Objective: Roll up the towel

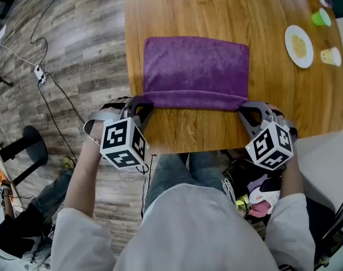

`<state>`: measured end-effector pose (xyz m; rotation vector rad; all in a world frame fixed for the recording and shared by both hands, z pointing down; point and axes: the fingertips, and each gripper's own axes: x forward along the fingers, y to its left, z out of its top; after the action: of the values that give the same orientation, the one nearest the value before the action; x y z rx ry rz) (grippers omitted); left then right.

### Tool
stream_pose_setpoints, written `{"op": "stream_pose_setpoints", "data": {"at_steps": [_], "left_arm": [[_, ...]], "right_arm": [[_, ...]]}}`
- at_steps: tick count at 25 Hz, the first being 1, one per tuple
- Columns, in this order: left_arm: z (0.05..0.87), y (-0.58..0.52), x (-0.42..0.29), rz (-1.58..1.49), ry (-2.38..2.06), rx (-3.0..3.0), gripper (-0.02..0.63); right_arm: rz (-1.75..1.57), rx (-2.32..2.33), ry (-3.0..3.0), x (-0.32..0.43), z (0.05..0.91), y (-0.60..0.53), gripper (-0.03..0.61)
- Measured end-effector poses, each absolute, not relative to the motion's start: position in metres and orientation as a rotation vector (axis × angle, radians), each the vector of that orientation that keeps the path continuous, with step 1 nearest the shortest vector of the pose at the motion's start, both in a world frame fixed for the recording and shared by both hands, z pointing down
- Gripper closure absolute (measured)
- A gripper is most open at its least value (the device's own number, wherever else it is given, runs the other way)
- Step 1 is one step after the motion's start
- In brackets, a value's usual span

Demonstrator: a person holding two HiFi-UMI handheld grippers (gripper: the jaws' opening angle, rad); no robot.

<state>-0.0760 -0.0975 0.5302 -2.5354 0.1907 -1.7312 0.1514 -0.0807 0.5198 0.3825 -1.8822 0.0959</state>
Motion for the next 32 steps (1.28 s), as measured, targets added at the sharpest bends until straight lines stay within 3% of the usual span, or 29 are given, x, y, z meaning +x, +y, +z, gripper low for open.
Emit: {"op": "stream_pose_setpoints", "data": {"at_steps": [13, 32], "left_arm": [[0.509, -0.065, -0.078, -1.760, 0.178, -2.615, 0.600], [0.514, -0.141, -0.078, -1.790, 0.253, -2.626, 0.598]], "right_arm": [[0.210, 0.336, -1.908, 0.151, 0.501, -0.040, 0.571], [0.249, 0.401, -1.909, 0.161, 0.500, -0.116, 0.569]]}}
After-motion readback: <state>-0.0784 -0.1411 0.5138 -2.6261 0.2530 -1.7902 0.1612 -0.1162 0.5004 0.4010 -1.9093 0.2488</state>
